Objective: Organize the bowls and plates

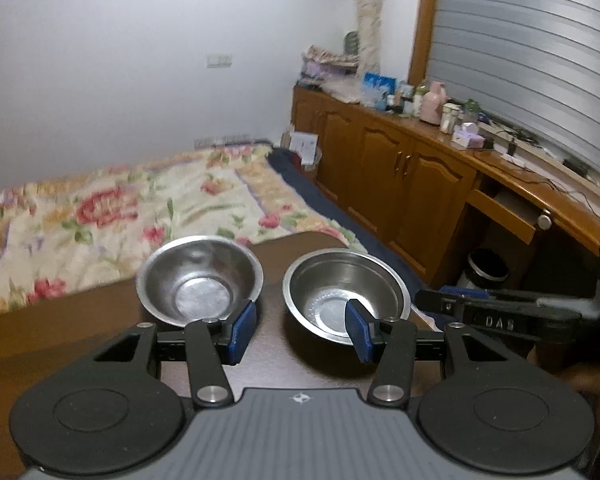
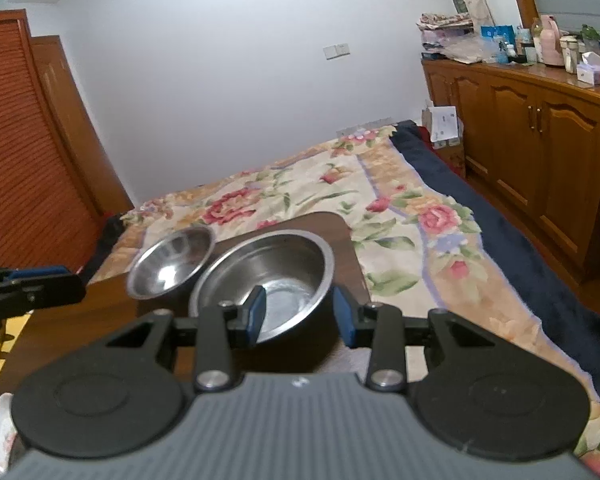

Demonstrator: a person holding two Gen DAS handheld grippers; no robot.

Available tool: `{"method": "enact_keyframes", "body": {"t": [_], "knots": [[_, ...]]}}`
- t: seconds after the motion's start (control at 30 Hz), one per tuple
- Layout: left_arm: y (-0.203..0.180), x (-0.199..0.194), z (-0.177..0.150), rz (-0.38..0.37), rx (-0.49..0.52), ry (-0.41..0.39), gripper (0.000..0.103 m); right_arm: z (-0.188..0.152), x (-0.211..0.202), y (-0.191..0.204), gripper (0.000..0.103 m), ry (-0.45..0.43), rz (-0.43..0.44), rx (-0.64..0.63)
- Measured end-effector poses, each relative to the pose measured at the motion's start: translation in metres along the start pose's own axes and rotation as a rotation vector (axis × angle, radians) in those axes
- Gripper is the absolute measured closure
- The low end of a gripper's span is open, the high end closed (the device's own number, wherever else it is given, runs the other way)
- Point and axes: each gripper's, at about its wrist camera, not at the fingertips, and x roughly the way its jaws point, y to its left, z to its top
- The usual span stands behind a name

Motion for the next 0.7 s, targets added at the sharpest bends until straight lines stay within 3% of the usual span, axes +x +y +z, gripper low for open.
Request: {"method": "enact_keyframes", "body": {"t": [0.7], "knots": [[-0.016, 0.086, 0.011, 0.087, 0.035, 0.2, 0.057, -0.004, 0.022, -0.014, 0.064, 0.077, 0.049, 0.083]]}}
